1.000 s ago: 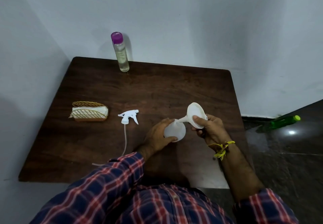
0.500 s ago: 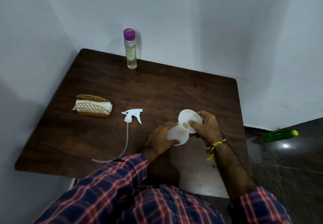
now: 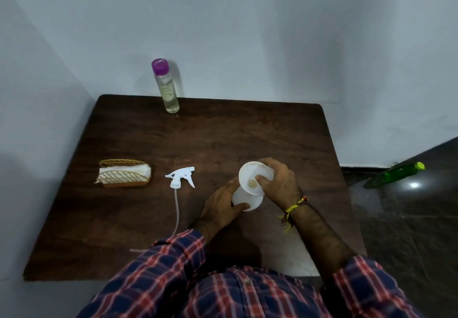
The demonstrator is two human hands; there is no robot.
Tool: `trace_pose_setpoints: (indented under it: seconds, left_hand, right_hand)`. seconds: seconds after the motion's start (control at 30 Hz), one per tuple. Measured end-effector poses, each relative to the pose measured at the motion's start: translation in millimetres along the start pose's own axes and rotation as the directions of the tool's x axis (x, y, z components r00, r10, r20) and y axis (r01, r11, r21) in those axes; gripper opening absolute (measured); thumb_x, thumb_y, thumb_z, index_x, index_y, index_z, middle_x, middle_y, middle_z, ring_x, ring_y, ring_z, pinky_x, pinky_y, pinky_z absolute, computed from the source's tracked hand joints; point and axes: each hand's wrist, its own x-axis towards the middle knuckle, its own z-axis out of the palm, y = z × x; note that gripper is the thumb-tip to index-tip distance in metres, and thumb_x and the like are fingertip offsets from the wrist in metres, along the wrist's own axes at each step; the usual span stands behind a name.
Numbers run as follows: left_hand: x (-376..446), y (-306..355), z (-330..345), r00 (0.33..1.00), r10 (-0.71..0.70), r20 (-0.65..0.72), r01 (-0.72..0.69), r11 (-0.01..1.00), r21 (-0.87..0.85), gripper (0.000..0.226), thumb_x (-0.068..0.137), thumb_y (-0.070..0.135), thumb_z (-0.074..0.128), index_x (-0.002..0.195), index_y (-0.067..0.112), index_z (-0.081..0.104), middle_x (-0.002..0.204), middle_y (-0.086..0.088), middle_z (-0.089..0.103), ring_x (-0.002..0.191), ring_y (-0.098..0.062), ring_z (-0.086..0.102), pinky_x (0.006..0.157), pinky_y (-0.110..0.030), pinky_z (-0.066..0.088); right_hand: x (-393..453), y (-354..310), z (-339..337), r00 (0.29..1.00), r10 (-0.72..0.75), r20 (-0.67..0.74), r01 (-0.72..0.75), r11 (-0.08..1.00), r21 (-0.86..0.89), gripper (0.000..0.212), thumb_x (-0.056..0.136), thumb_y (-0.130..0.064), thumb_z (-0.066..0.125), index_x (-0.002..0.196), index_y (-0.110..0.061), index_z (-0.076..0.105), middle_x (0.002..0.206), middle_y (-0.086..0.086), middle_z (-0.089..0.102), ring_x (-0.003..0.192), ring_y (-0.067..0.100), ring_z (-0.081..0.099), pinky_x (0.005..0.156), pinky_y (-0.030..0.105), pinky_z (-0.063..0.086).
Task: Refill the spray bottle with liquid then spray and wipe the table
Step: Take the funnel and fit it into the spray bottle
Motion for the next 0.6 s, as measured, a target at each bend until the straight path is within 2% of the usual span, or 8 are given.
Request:
trace_pose_setpoints:
  seconds: [0.1, 0.2, 0.3, 0.37, 0.5, 0.6]
  left_hand:
    - [0.9, -0.2, 0.2, 1.000, -0.016, 0.024, 0.016, 1.000, 0.008, 0.081, 0.082, 0.056, 0.069, 0.149, 0.026, 0.034, 0.150, 0.003, 0.045, 0.134, -0.016, 0.045, 0.113, -0.037, 0.038]
    - [-1.7, 0.7, -6.2, 0.999, -0.018, 0.032, 0.018, 1.000, 0.002, 0.082, 0.080, 0.060, 0.068, 0.148, 0.030, 0.034, 0.150, 0.005, 0.045, 0.134, -0.015, 0.045, 0.111, -0.043, 0.042]
    - [-5.6, -4.9, -22.7, 1.000, -0.022, -0.001, 0.022, 0.999, 0.031, 0.076, 0.084, 0.056, 0.066, 0.148, 0.034, 0.032, 0.152, 0.007, 0.041, 0.137, -0.013, 0.042, 0.111, -0.042, 0.041]
    - [-10.5, -14.7, -37.0, 0.991, -0.067, -0.119, 0.075, 0.995, 0.065, 0.068, 0.088, 0.053, 0.062, 0.148, 0.032, 0.036, 0.151, 0.005, 0.044, 0.137, -0.013, 0.042, 0.112, -0.039, 0.039]
    - [-23.5, -31.4, -62.3, 0.901, -0.192, -0.388, 0.219, 0.975, 0.027, 0.046, 0.090, 0.037, 0.065, 0.132, 0.019, 0.055, 0.135, -0.001, 0.058, 0.124, -0.020, 0.053, 0.104, -0.037, 0.043]
    - [-34.2, -34.2, -80.4, 0.755, -0.383, -0.533, 0.362, 0.920, -0.149, 0.028, 0.086, 0.028, 0.069, 0.110, 0.021, 0.057, 0.118, -0.001, 0.060, 0.111, -0.021, 0.057, 0.091, -0.034, 0.045]
  right_hand:
    - [-2.0, 1.1, -2.9, 0.999, 0.022, -0.031, -0.020, 0.997, 0.072, 0.044, 0.080, -0.017, 0.075, 0.123, -0.017, 0.067, 0.119, 0.003, 0.070, 0.111, 0.023, 0.064, 0.087, 0.025, 0.048]
    - [-5.0, -3.5, -6.0, 0.998, 0.015, -0.066, -0.013, 1.000, 0.028, 0.056, 0.080, -0.029, 0.078, 0.132, -0.018, 0.060, 0.127, 0.003, 0.066, 0.114, 0.023, 0.061, 0.095, 0.036, 0.052]
    - [-8.0, -12.3, -11.1, 0.977, -0.077, -0.198, 0.061, 0.994, -0.088, 0.058, 0.082, -0.037, 0.076, 0.134, -0.020, 0.057, 0.128, 0.004, 0.064, 0.115, 0.022, 0.061, 0.095, 0.042, 0.054]
    - [-8.3, -27.1, -13.8, 0.946, -0.182, -0.270, 0.150, 0.980, -0.134, 0.053, 0.083, -0.036, 0.075, 0.131, -0.019, 0.060, 0.127, 0.004, 0.064, 0.116, 0.022, 0.062, 0.096, 0.039, 0.053]
    - [-3.9, -70.8, -4.6, 0.929, -0.294, -0.224, 0.268, 0.953, -0.138, 0.042, 0.084, -0.031, 0.075, 0.122, -0.014, 0.065, 0.117, 0.006, 0.068, 0.111, 0.022, 0.064, 0.094, 0.036, 0.052]
    - [1.8, -102.9, 16.1, 0.944, -0.297, -0.144, 0.282, 0.952, -0.116, 0.040, 0.085, -0.029, 0.075, 0.120, -0.013, 0.065, 0.114, 0.007, 0.069, 0.111, 0.023, 0.064, 0.094, 0.038, 0.051]
